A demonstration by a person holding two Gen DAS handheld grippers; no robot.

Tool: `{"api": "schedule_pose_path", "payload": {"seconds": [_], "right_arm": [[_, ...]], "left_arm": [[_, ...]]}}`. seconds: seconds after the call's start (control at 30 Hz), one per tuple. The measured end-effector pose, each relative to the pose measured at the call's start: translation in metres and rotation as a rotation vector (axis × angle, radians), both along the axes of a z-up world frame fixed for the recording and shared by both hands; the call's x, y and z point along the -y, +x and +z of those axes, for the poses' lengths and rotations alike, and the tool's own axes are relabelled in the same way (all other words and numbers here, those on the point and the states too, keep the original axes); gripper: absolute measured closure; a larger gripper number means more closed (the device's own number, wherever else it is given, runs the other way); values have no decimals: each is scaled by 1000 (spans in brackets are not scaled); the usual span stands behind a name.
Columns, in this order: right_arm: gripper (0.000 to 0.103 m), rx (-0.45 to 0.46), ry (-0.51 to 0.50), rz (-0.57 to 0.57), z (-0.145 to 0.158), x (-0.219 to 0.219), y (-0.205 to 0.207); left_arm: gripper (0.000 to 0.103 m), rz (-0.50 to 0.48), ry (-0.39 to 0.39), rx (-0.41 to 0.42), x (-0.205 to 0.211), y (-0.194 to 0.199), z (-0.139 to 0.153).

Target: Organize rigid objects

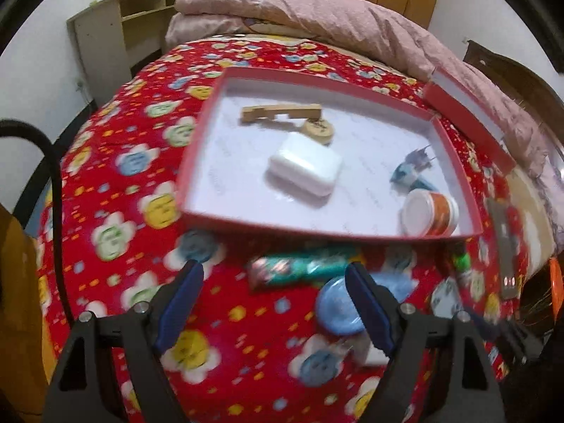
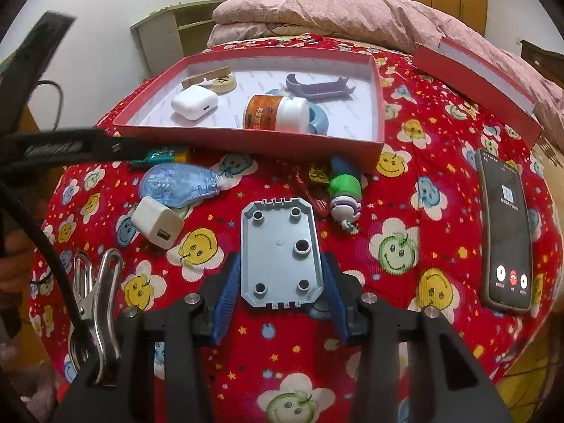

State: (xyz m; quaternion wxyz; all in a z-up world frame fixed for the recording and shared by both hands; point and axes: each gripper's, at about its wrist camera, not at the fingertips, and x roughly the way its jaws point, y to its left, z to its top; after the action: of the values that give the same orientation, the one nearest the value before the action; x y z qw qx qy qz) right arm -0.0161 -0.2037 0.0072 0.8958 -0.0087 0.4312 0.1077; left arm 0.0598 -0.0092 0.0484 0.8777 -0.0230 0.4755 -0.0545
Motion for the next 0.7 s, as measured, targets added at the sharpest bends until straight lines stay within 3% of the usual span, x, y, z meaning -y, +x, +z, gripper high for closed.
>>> {"api": "schedule_pose_path", "payload": {"seconds": [0.17, 0.37, 0.5, 0.7], "right_arm": [[57, 9, 20, -6, -1, 2, -1], [56, 34, 16, -13, -2, 1, -4], [56, 44, 32, -17, -3, 2, -7], [56, 51, 53, -13, -3, 5, -7]], "left_arm": [[16, -31, -45, -76, 16, 13, -15], [6, -14, -39, -56, 25, 15, -19], [2, 9, -25, -45, 30, 18, -22], [4, 39, 50, -47, 39, 19, -26]]}}
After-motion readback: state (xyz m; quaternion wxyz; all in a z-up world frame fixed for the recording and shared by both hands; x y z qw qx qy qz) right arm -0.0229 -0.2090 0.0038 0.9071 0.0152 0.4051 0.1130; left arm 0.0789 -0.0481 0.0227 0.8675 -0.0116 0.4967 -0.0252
